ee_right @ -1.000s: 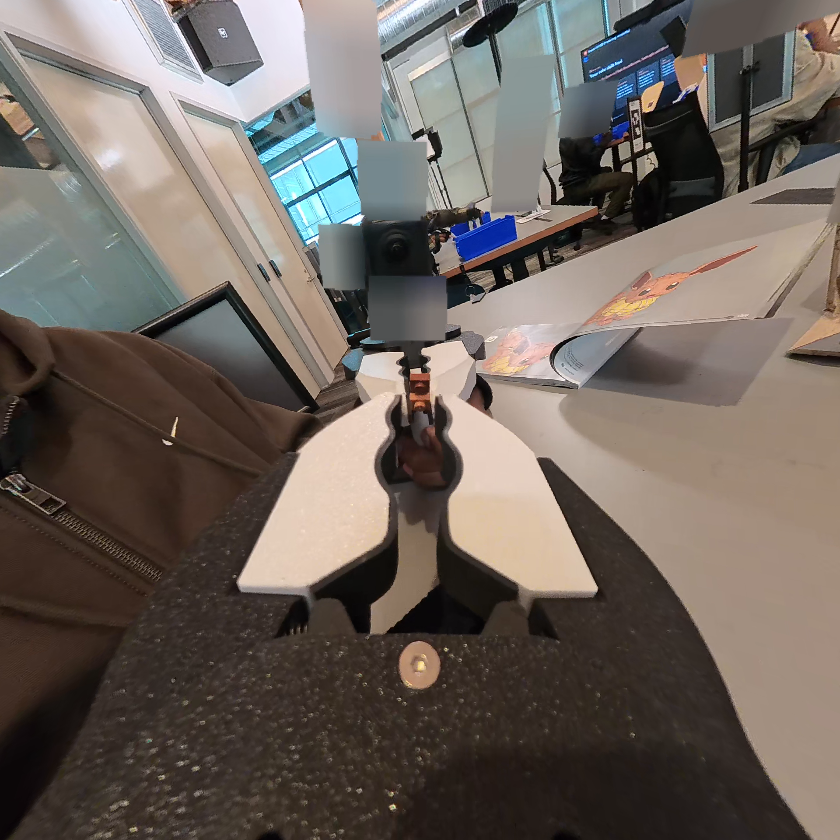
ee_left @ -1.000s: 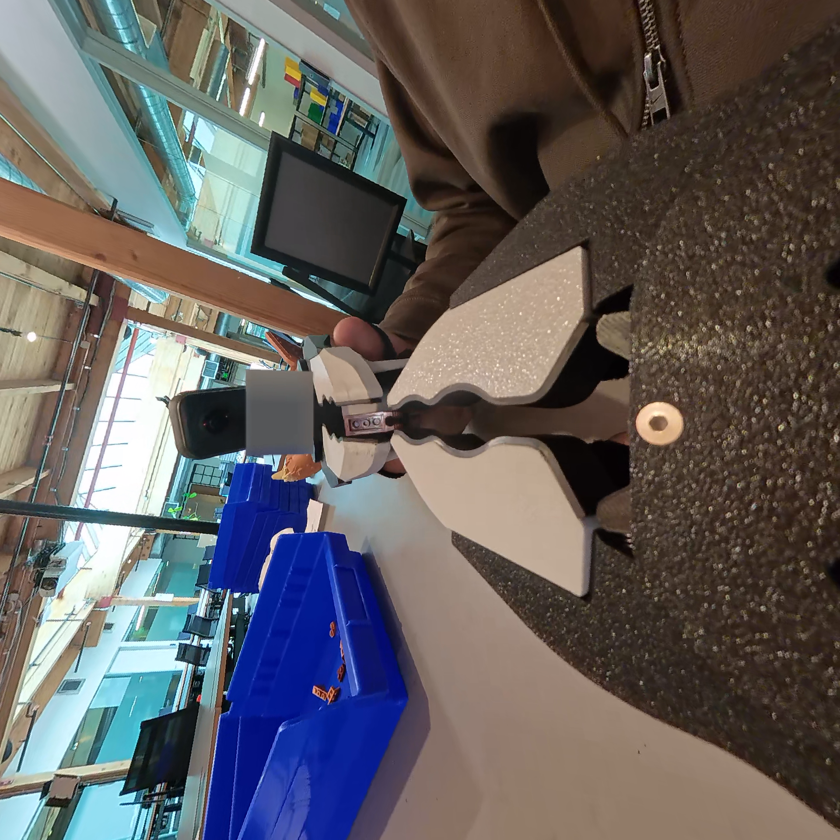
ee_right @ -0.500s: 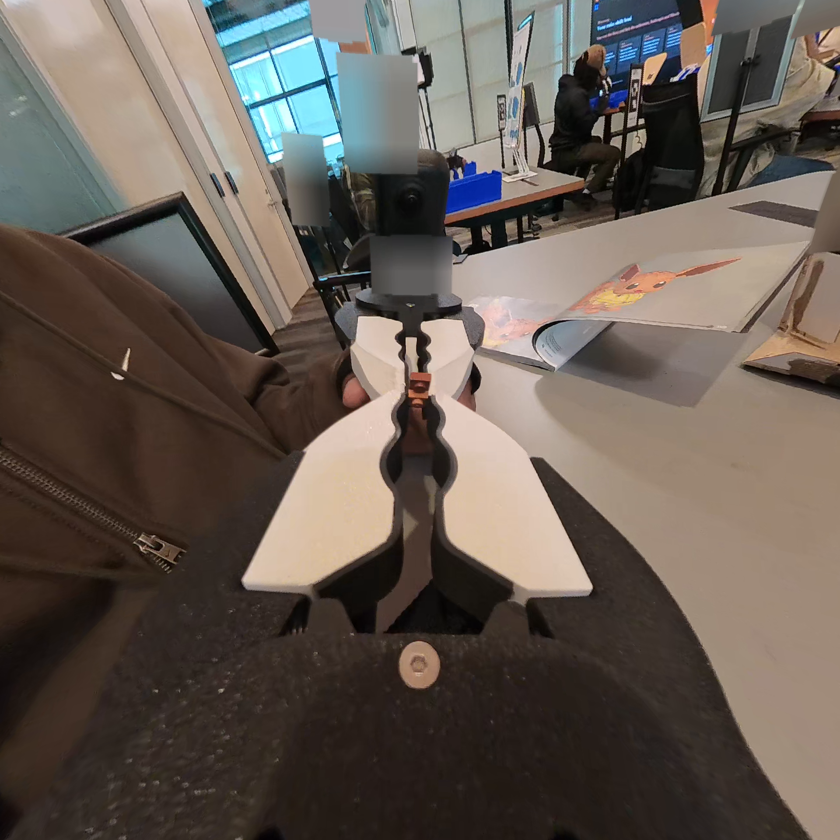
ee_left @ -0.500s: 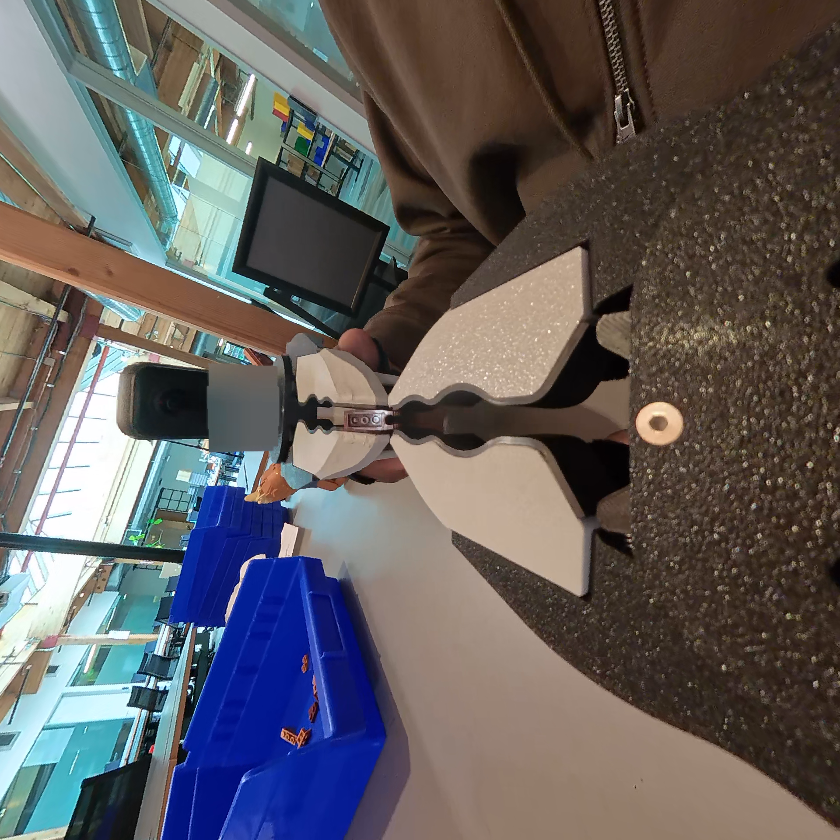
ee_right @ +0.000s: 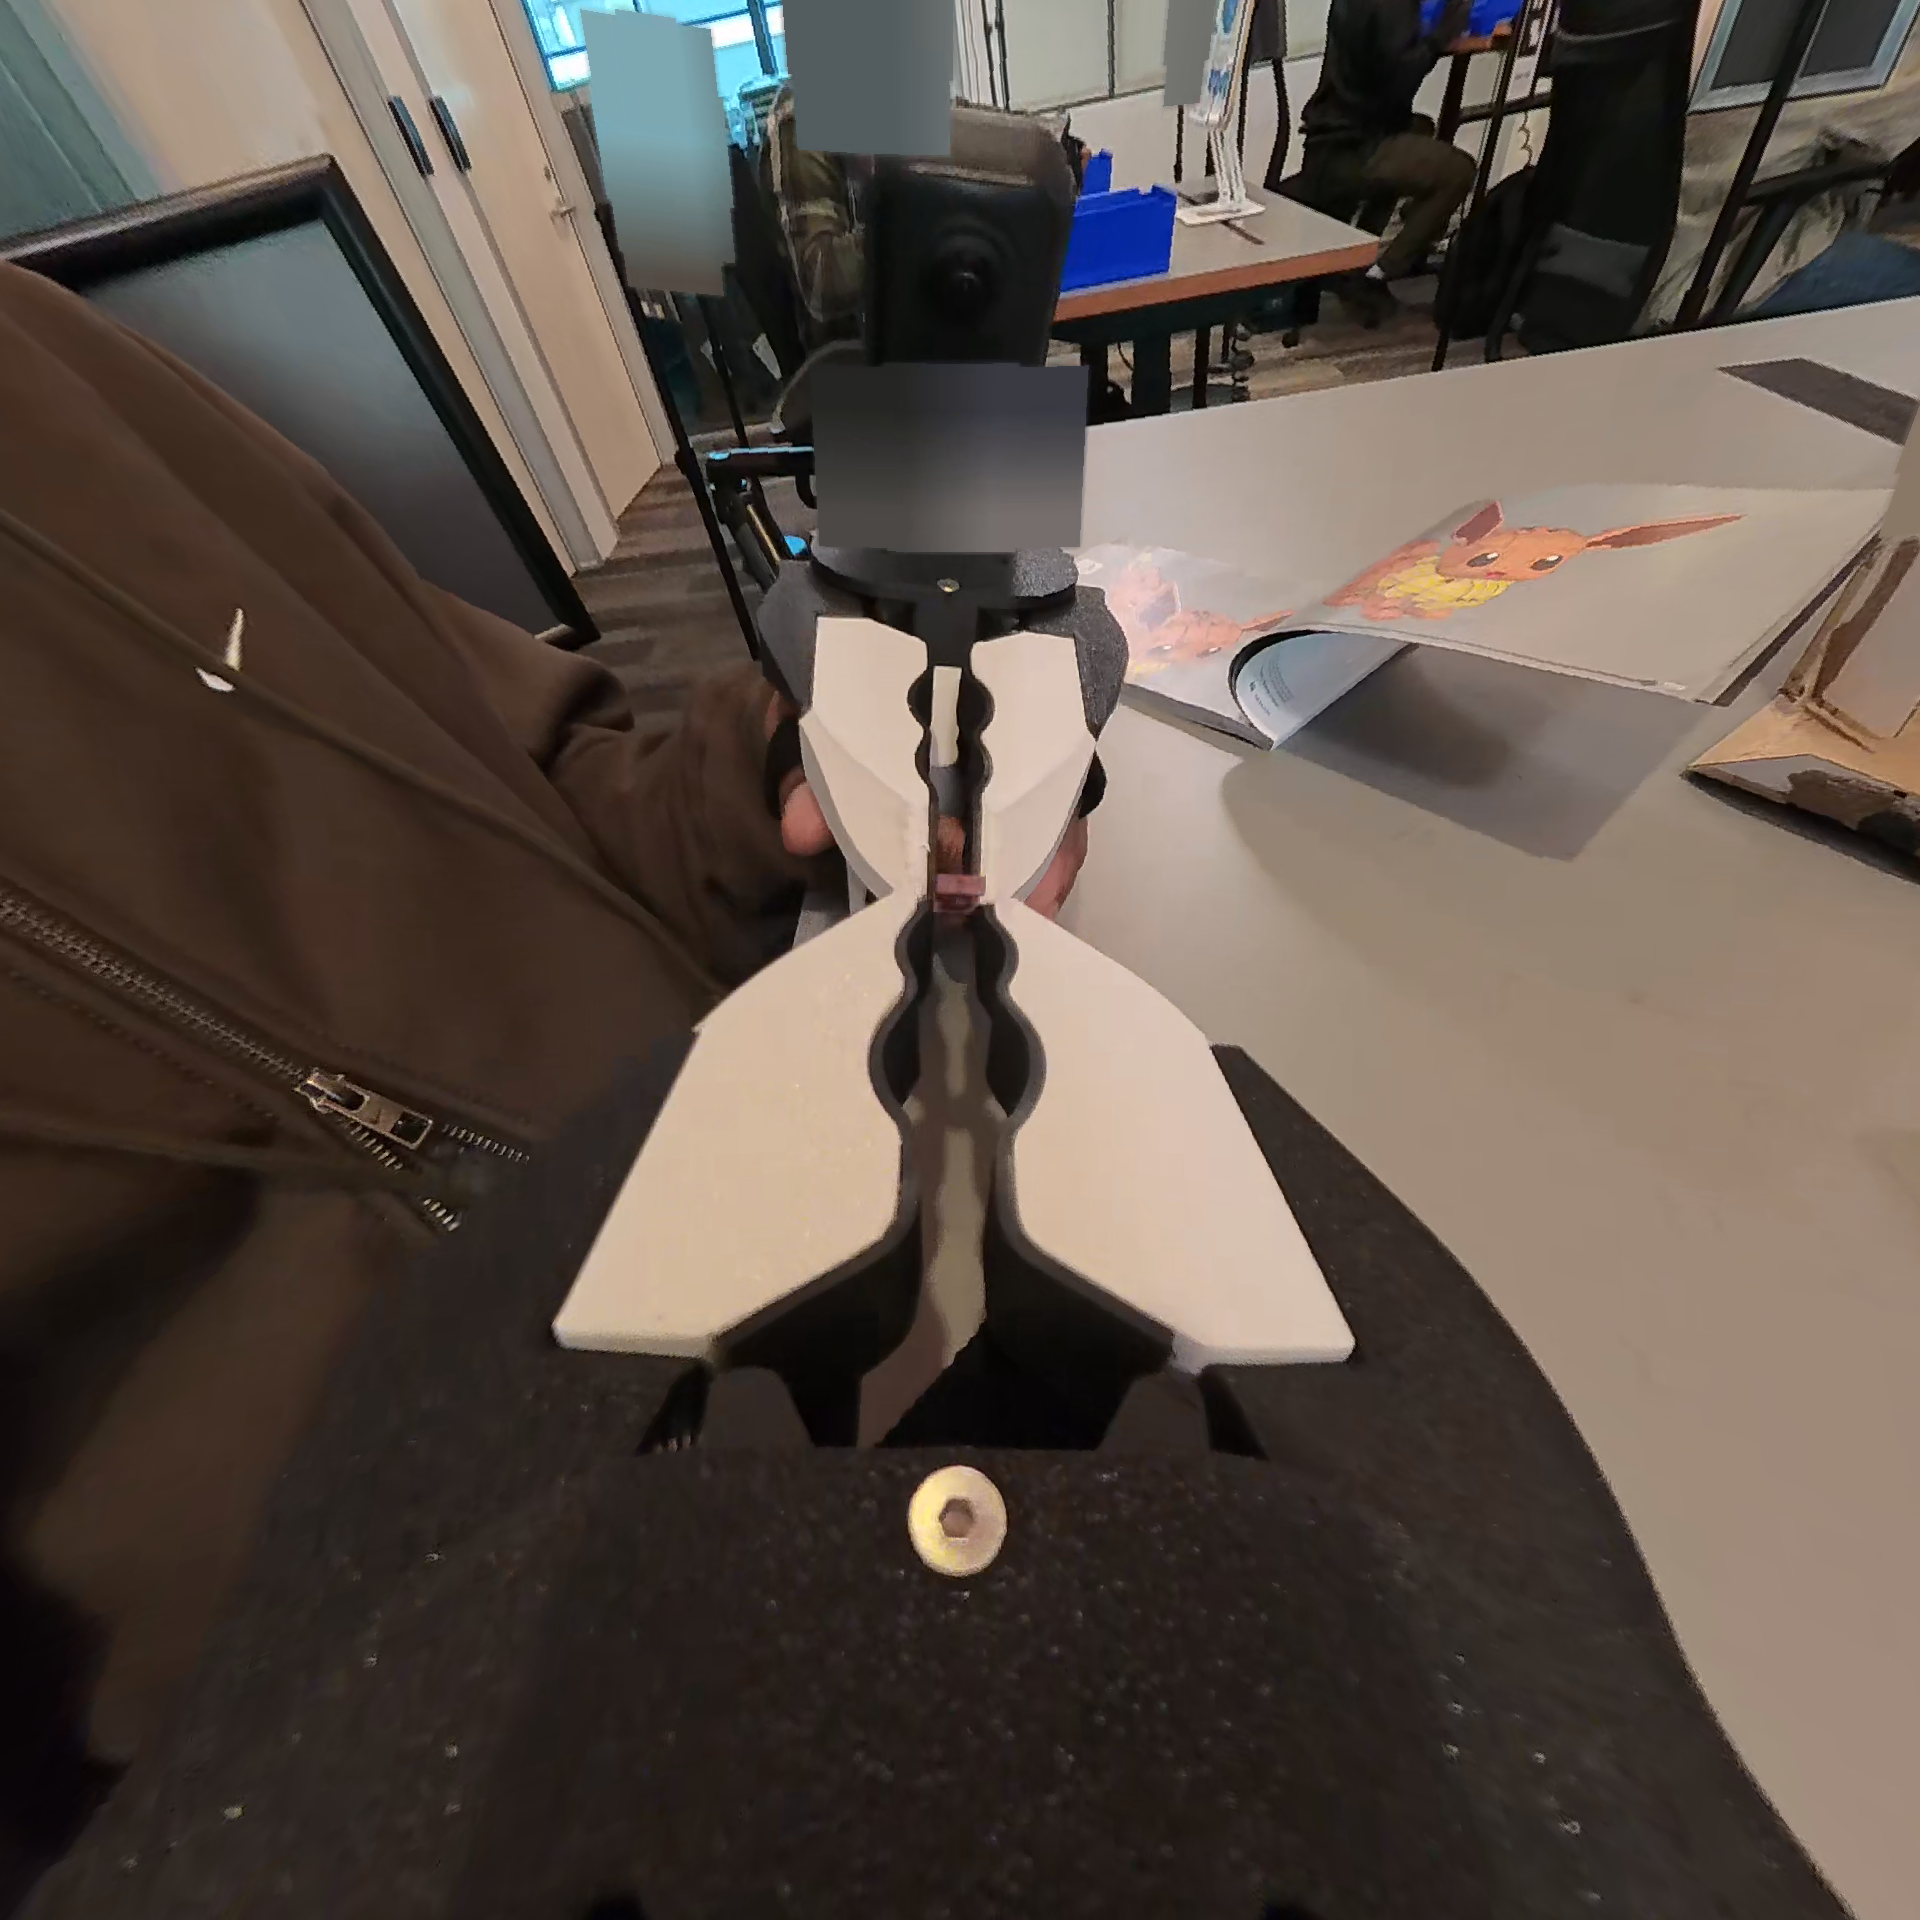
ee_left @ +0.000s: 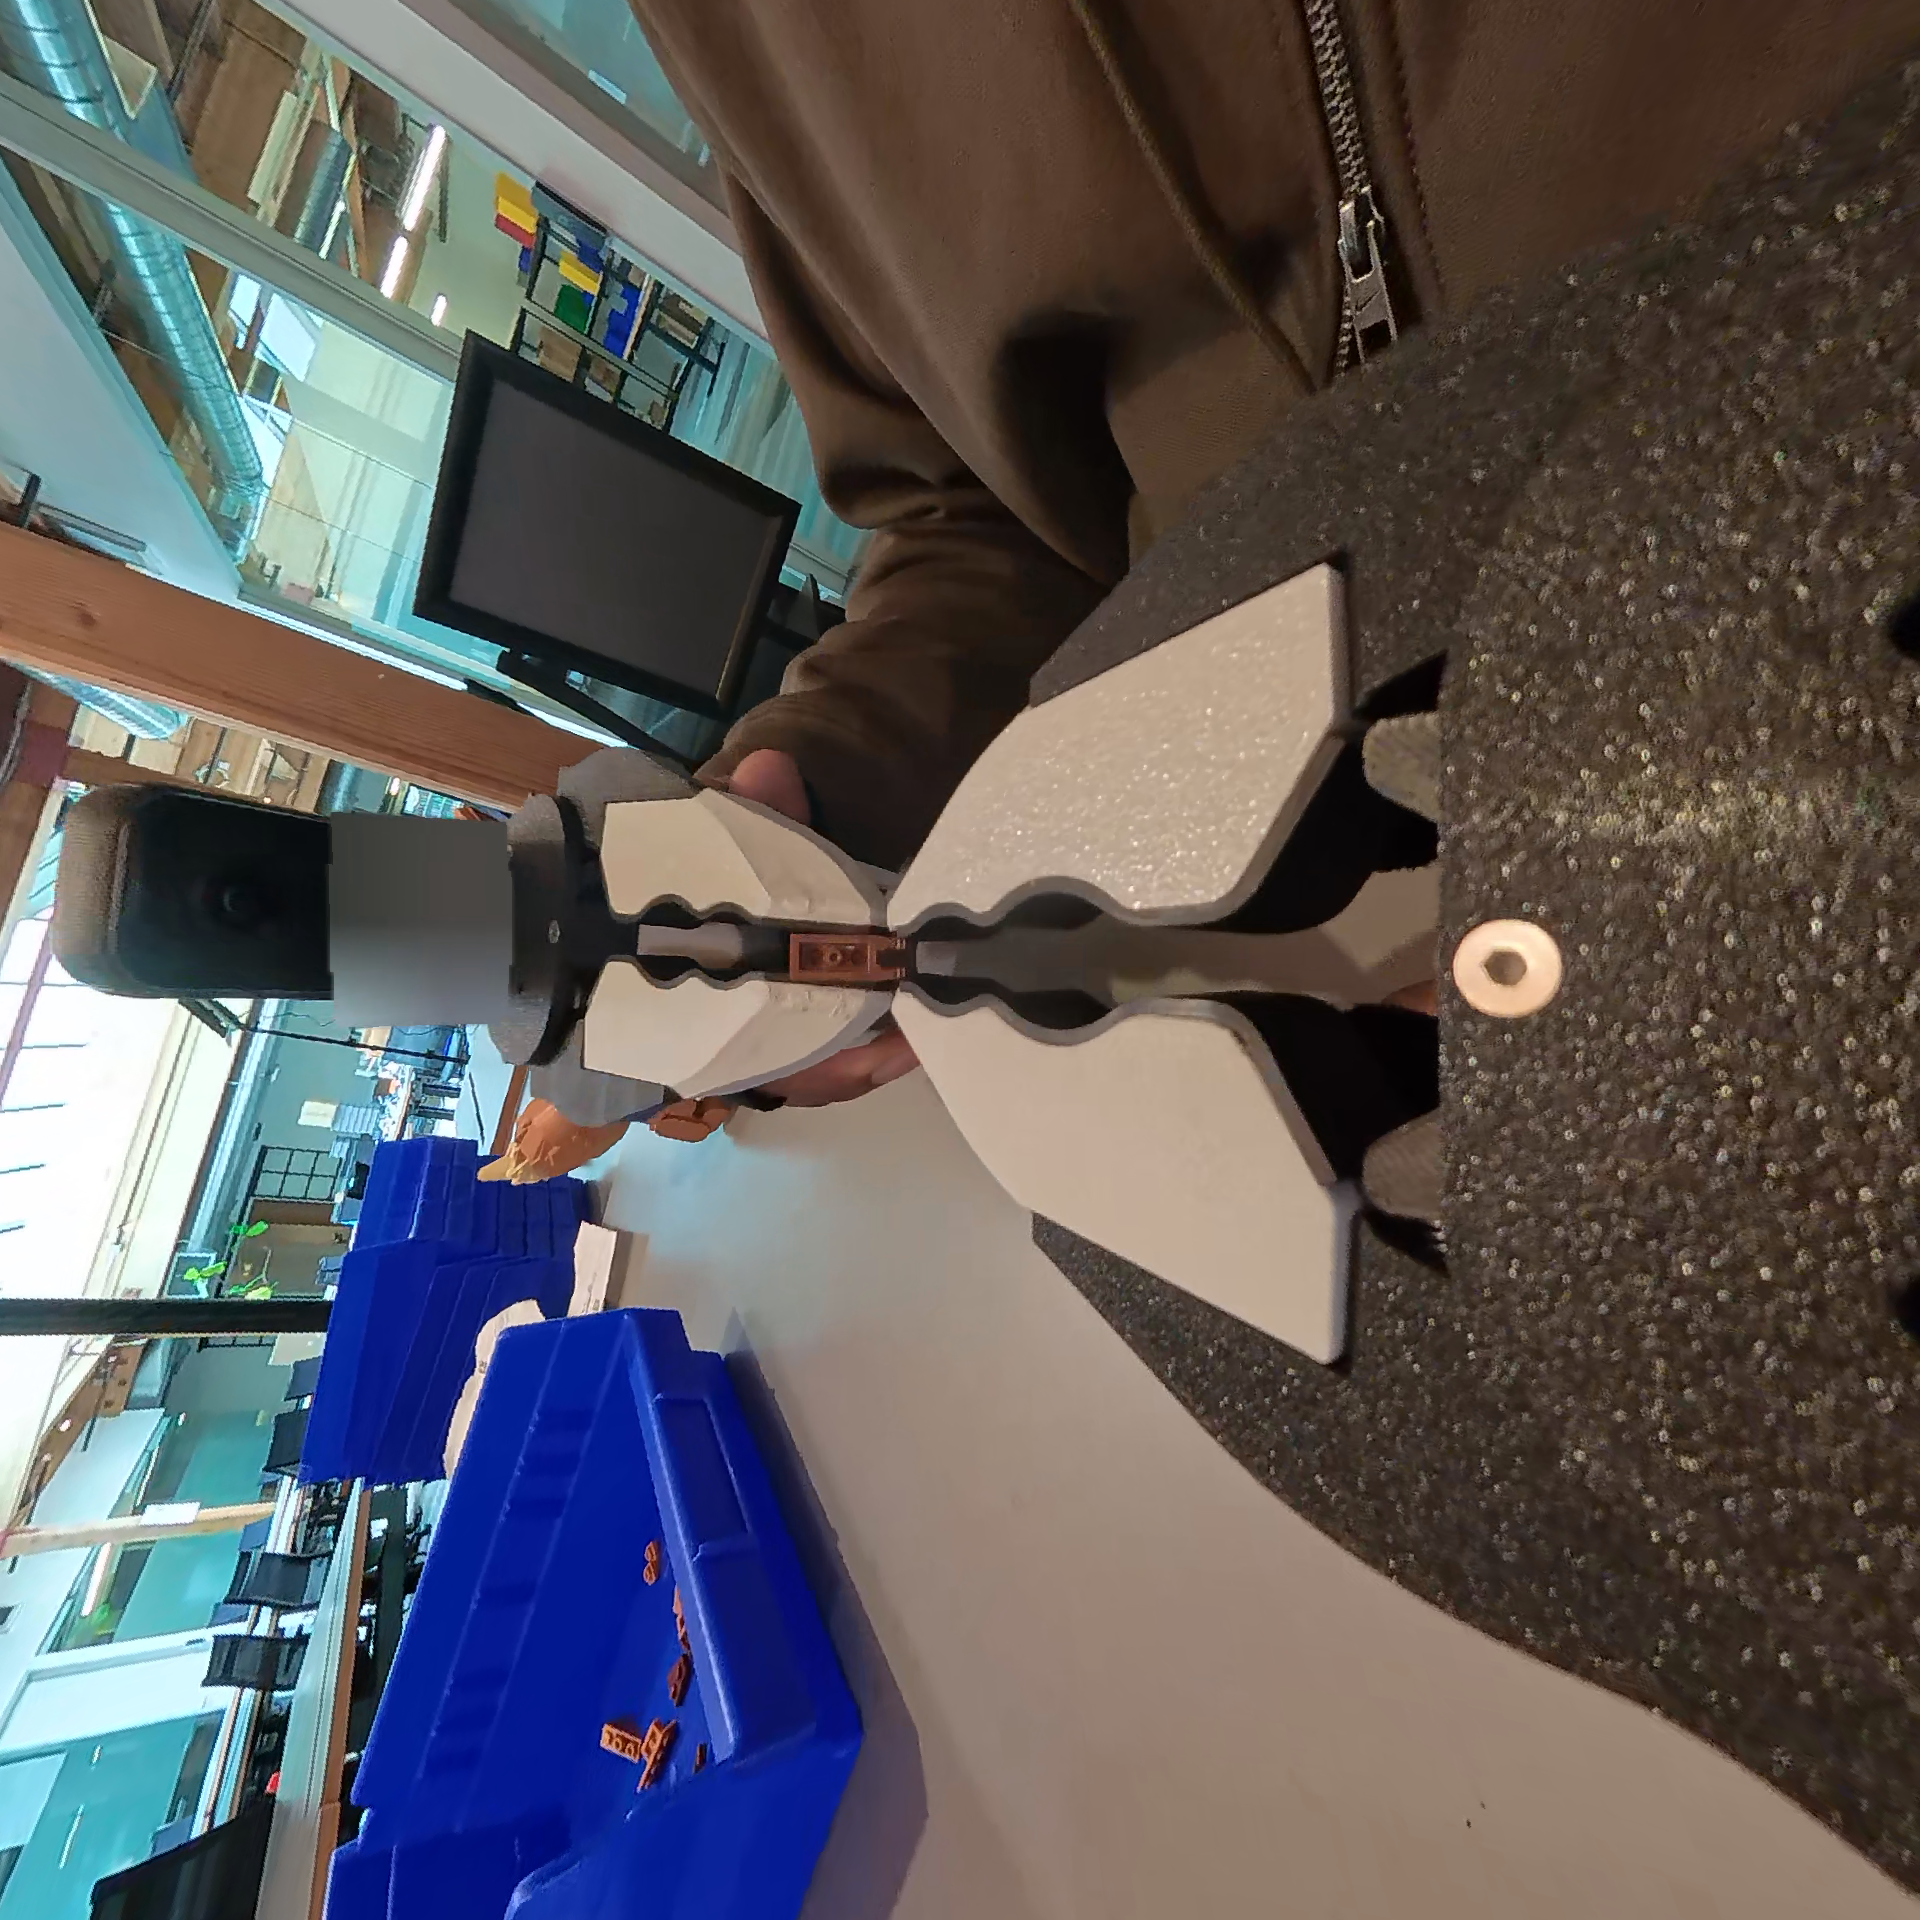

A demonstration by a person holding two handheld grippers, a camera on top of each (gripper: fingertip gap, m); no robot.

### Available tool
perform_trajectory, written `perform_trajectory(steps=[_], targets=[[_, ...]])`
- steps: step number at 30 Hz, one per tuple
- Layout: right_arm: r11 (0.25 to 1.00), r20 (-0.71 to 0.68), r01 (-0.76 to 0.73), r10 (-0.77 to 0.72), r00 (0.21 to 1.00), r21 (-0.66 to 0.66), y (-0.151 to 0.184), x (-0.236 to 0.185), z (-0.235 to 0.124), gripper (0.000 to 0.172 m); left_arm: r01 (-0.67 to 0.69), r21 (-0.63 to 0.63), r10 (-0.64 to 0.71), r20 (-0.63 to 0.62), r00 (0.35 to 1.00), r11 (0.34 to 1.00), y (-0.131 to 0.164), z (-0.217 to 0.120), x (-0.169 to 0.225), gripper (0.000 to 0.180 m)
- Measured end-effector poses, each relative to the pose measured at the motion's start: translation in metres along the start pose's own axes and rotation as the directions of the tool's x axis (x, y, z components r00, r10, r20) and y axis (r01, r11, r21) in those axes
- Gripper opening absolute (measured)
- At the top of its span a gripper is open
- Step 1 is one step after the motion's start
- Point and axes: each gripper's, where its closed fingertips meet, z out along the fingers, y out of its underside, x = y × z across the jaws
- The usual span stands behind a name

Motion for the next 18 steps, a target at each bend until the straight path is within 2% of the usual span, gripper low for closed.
perform_trajectory(steps=[13,18], targets=[[0.993,-0.023,0.053,-0.055,0.998,-0.108,0.0091,-0.0047,-0.0028,0.007,-0.02,-0.043,0.019,-0.02,1.0,0.999,0.006,0.0026,0.0044,0.006],[0.998,-0.031,0.028,-0.03,0.999,-0.049,0.0033,-0.0012,-0.0006,0.007,0.002,-0.013,-0.002,-0.008,1.0,1.0,0.0019,0.0001,0.0012,0.006]])
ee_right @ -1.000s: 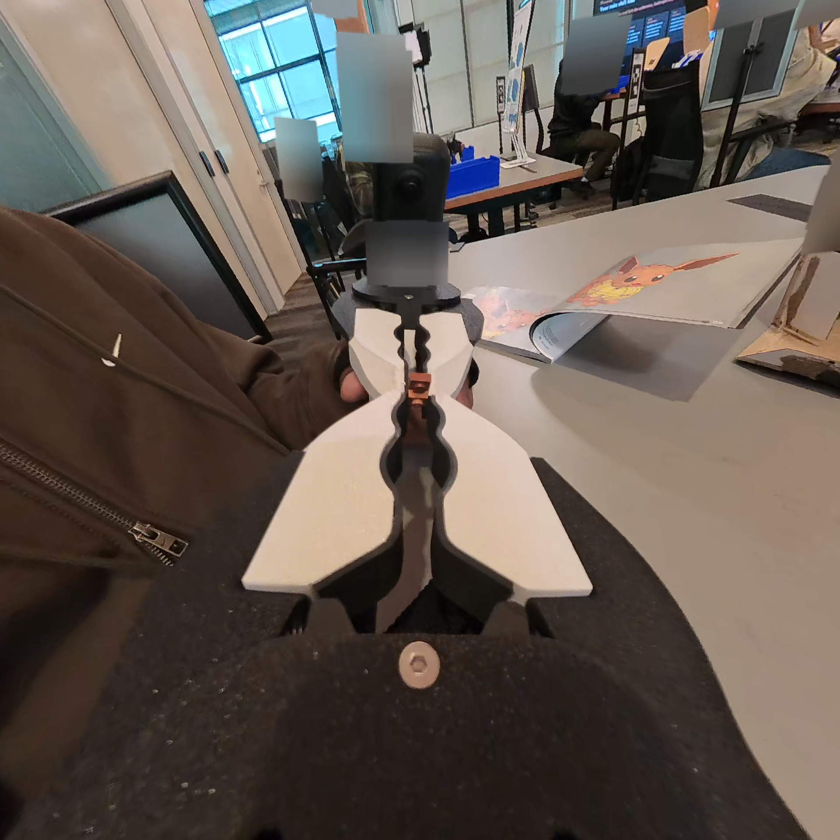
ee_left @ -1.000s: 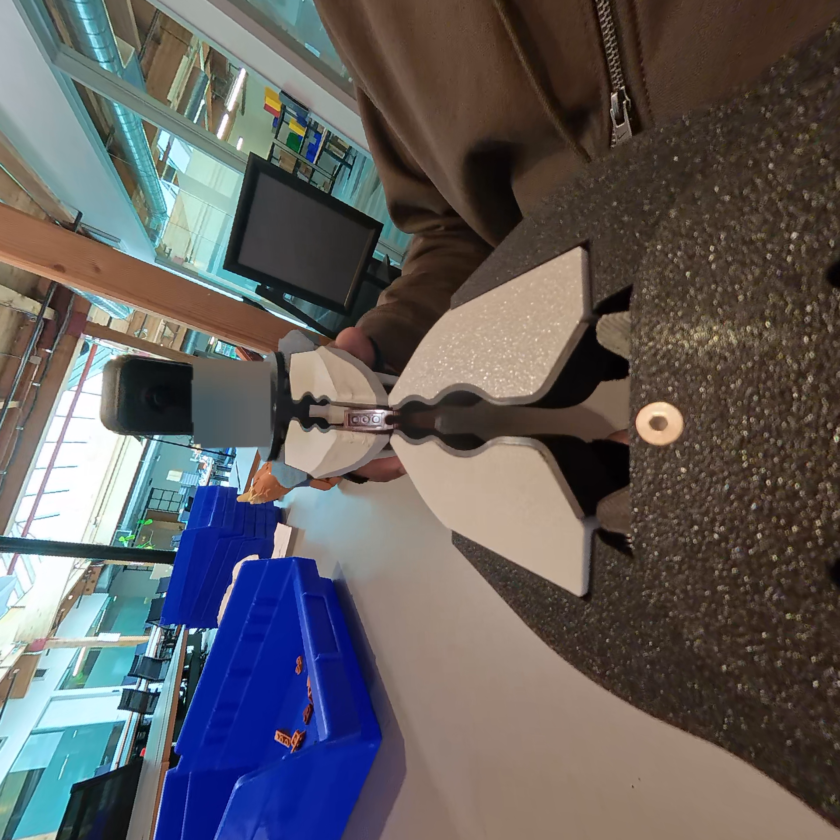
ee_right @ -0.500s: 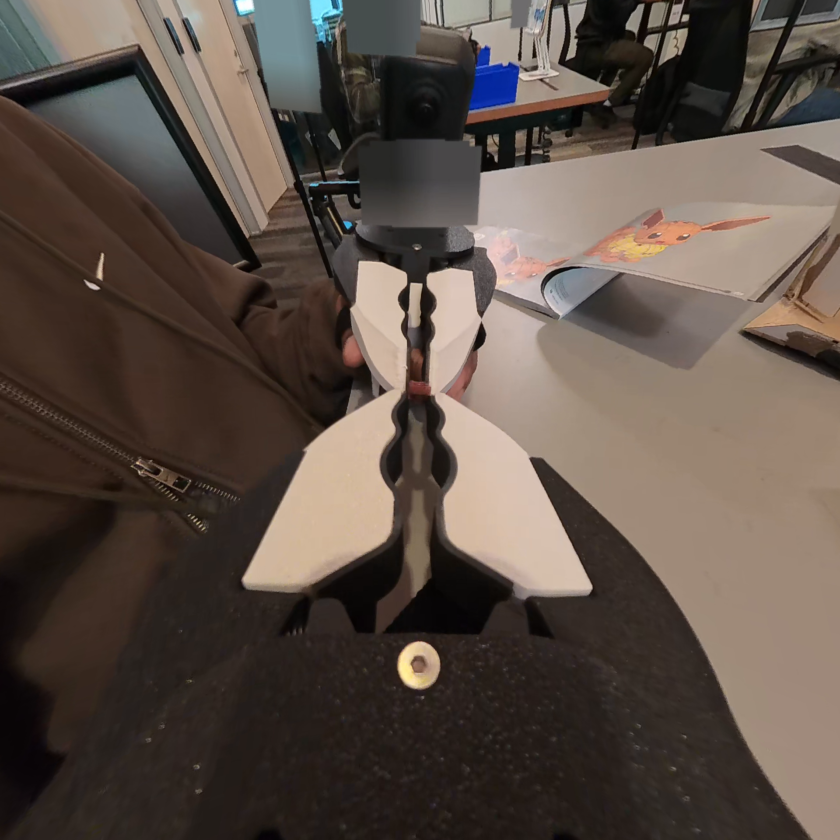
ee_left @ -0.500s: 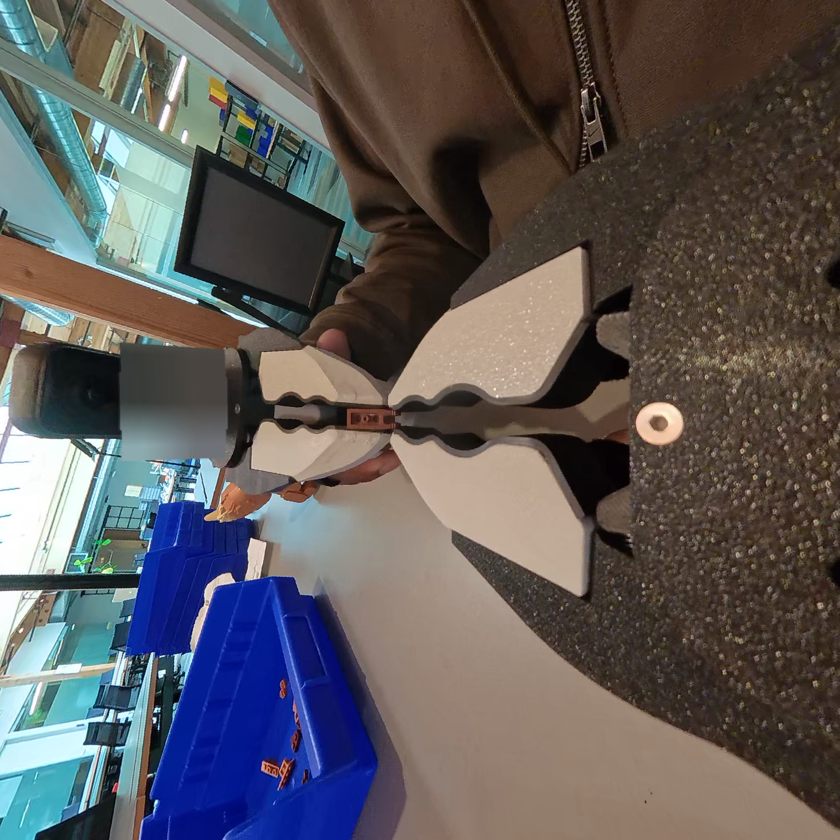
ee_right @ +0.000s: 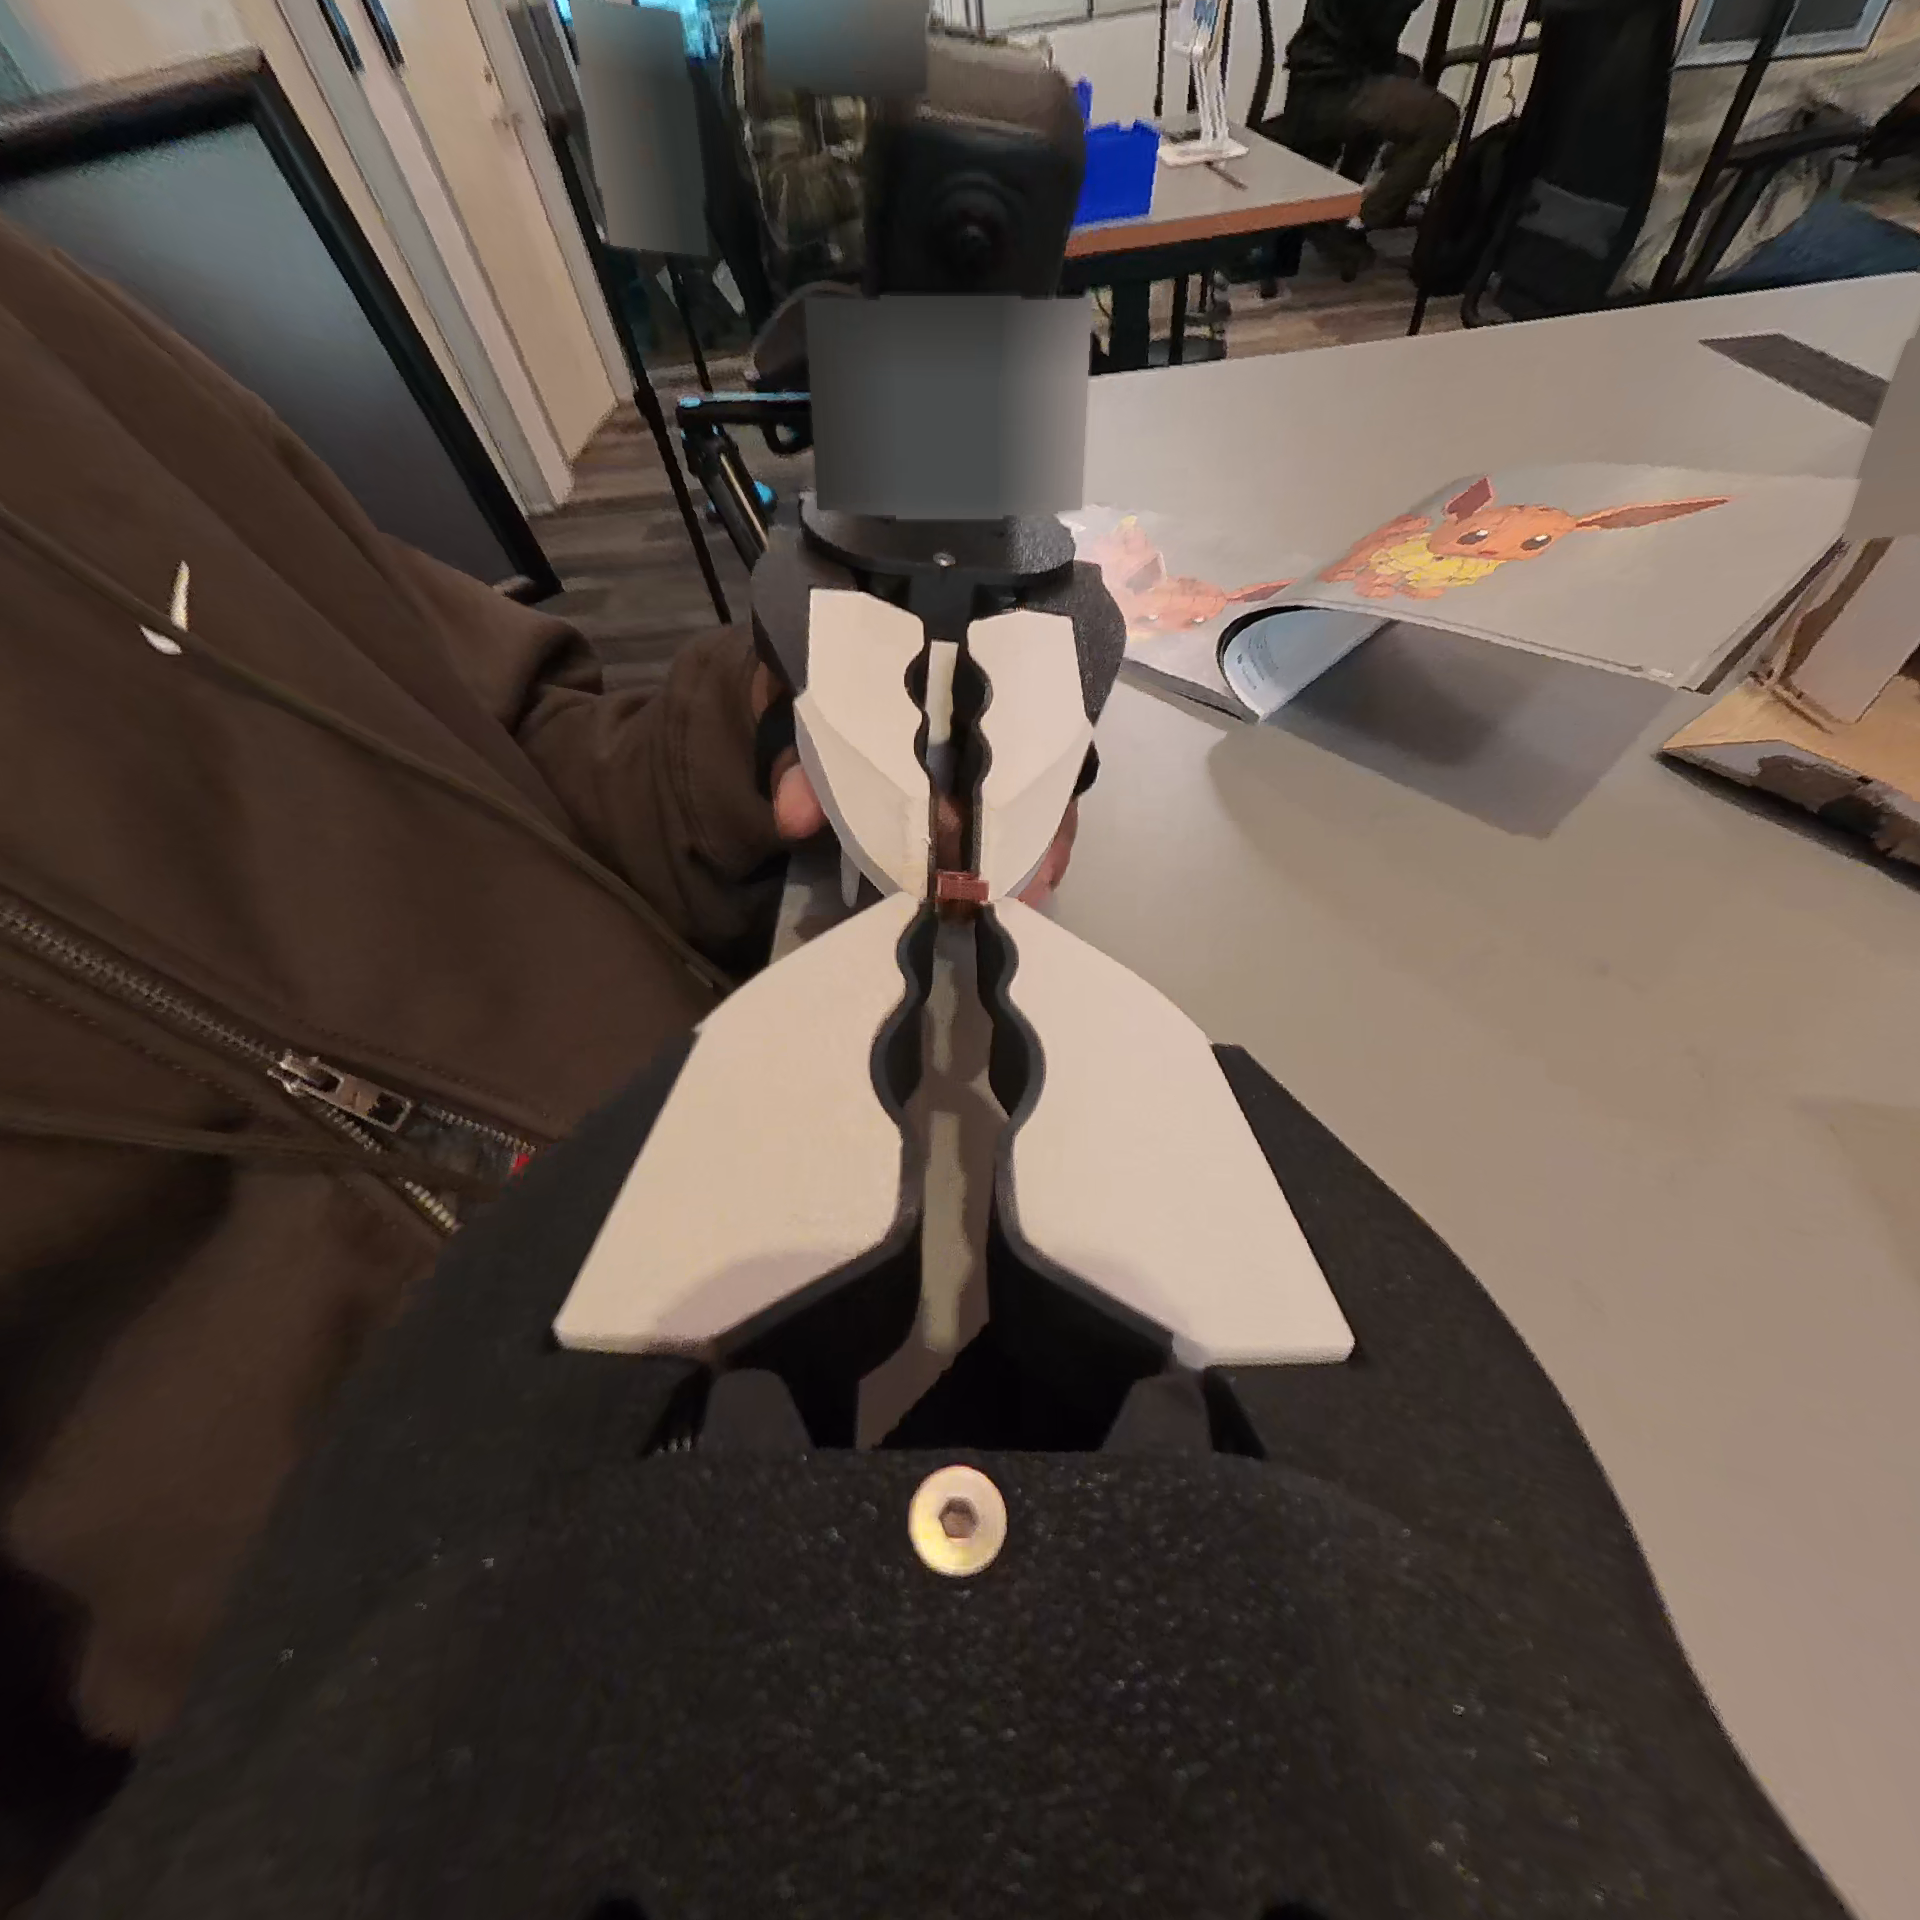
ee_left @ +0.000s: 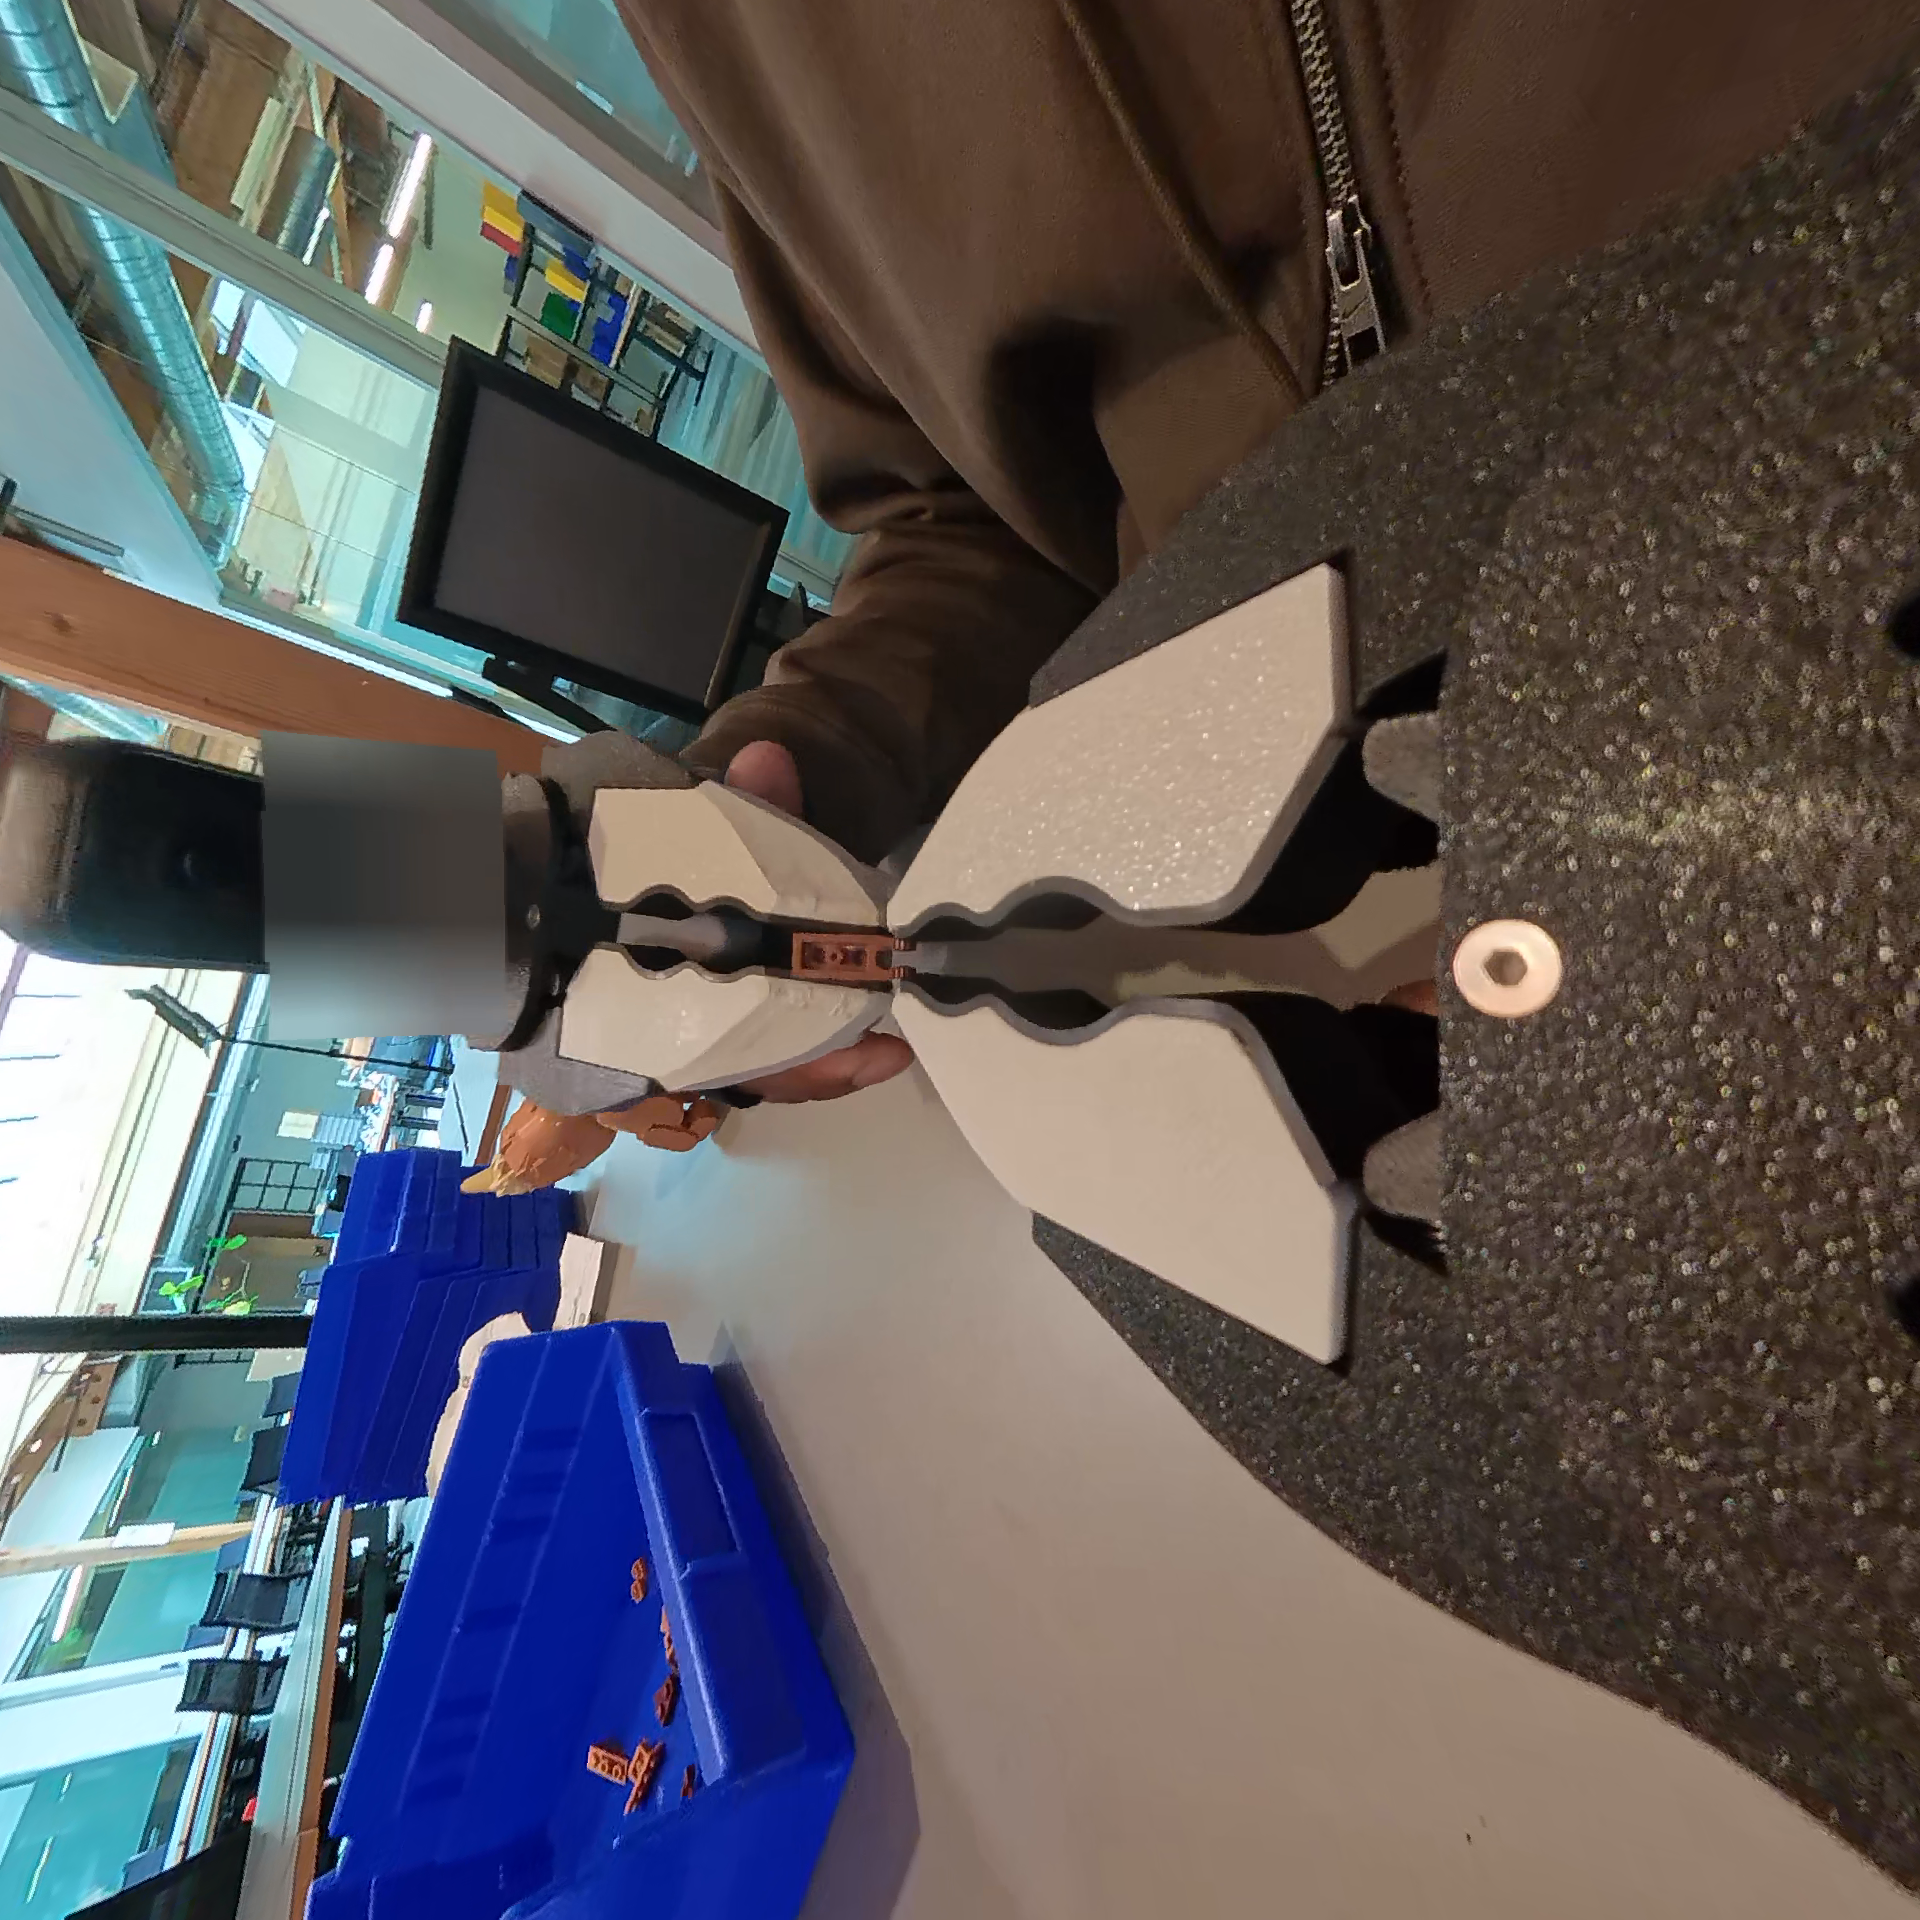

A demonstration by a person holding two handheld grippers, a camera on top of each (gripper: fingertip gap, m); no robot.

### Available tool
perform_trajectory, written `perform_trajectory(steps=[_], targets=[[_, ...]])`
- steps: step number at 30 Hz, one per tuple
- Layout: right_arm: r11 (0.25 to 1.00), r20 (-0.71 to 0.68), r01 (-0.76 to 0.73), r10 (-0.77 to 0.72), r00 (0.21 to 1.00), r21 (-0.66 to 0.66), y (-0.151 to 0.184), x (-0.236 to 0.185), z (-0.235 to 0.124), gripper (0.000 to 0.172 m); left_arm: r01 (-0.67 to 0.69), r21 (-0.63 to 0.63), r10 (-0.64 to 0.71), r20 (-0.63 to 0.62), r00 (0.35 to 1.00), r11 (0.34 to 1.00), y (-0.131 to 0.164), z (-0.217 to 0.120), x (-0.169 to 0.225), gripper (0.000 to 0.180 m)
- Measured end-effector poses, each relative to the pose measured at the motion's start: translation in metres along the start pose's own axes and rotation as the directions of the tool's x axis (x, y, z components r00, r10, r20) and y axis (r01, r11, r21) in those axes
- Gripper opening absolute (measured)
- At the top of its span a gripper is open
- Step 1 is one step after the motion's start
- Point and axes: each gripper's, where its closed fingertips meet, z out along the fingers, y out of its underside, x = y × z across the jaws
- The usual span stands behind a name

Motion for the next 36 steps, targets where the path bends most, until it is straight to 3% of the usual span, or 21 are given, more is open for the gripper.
perform_trajectory(steps=[17,36], targets=[[0.995,0.046,-0.077,0.074,0.996,0.064,-0.002,0.0,0.001,0.008,-0.037,-0.019,0.037,0.026,0.999,0.999,0.003,0.001,-0.001,0.006],[0.98,-0.007,0.153,-0.155,0.988,-0.125,0.013,-0.011,-0.003,0.008,-0.017,-0.097,0.012,-0.05,0.999,0.995,0.014,0.007,0.01,0.006]])
